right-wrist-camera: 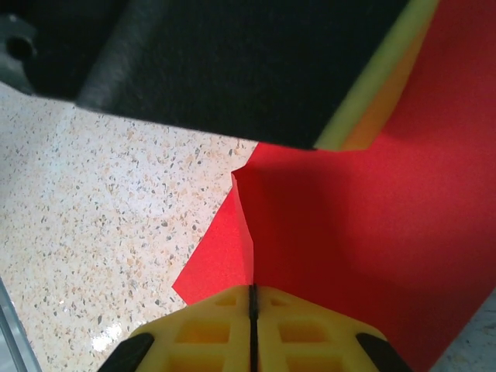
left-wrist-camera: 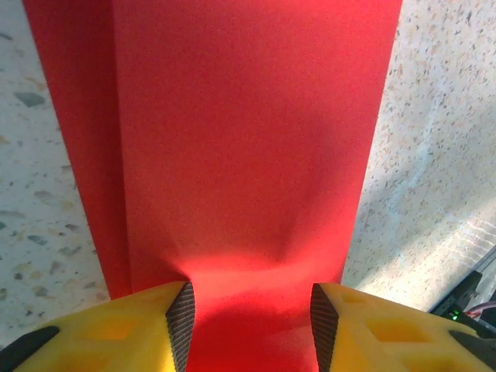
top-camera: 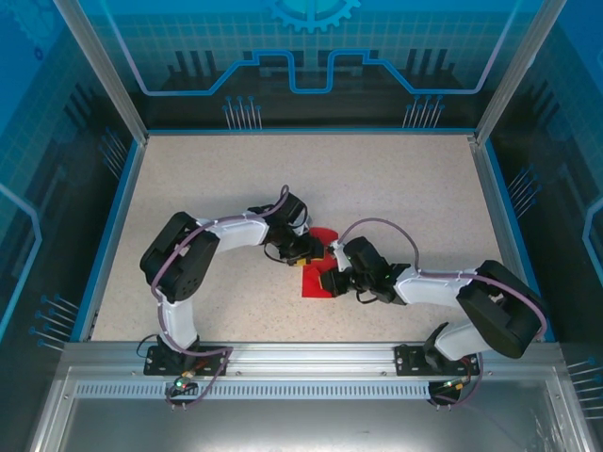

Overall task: Fold a paper plane with a square sheet of paper (pick it up from the middle)
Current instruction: Fold the triangle a second time at the center of the table.

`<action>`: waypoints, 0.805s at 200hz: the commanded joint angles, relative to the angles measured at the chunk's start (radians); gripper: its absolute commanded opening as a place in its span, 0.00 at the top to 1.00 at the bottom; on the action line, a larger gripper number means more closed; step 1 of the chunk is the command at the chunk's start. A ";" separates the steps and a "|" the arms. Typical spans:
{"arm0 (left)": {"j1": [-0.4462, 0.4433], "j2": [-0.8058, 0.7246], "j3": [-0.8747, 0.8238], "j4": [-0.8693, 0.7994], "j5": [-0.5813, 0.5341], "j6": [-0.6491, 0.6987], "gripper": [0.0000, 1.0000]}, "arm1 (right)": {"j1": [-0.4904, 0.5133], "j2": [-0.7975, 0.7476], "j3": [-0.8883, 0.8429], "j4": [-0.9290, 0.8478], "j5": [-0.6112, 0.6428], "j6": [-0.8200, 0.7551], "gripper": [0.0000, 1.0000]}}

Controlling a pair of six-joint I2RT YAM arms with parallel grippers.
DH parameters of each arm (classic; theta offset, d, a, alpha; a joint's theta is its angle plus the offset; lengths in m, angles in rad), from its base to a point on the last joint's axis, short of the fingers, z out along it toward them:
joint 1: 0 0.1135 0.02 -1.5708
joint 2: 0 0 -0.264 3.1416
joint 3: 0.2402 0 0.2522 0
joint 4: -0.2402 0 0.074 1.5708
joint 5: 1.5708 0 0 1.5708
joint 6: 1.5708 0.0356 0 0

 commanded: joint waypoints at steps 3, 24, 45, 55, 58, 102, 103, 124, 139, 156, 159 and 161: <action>-0.001 0.007 0.047 -0.042 0.024 0.048 0.54 | -0.013 -0.009 -0.003 0.019 -0.049 -0.001 0.93; -0.002 -0.003 0.067 -0.045 0.019 0.053 0.53 | -0.010 -0.002 -0.008 0.027 -0.073 -0.003 0.94; -0.003 0.011 0.103 -0.058 0.023 0.057 0.54 | -0.006 -0.009 -0.022 0.031 -0.087 -0.007 0.96; -0.003 0.022 0.113 -0.060 0.029 0.057 0.54 | -0.003 -0.012 -0.024 0.030 -0.092 -0.012 0.96; -0.003 0.027 0.116 -0.060 0.032 0.057 0.54 | -0.003 -0.012 -0.026 0.030 -0.092 -0.013 0.96; -0.007 0.074 0.165 -0.065 0.058 0.068 0.54 | 0.008 -0.006 -0.038 0.031 -0.097 -0.030 0.98; -0.007 0.075 0.166 -0.065 0.058 0.069 0.54 | 0.008 -0.006 -0.038 0.031 -0.097 -0.030 0.98; -0.023 0.103 0.195 -0.087 0.063 0.088 0.54 | 0.010 -0.003 -0.043 0.030 -0.096 -0.033 0.98; -0.031 0.123 0.206 -0.099 0.062 0.100 0.54 | 0.009 -0.004 -0.043 0.030 -0.095 -0.030 0.98; -0.034 0.137 0.208 -0.103 0.060 0.108 0.54 | 0.010 -0.007 -0.047 0.058 -0.087 -0.026 0.98; -0.033 0.140 0.209 -0.107 0.058 0.112 0.54 | 0.010 -0.009 -0.048 0.058 -0.086 -0.025 0.98; -0.033 0.142 0.209 -0.109 0.057 0.114 0.54 | 0.009 -0.009 -0.049 0.059 -0.084 -0.025 0.98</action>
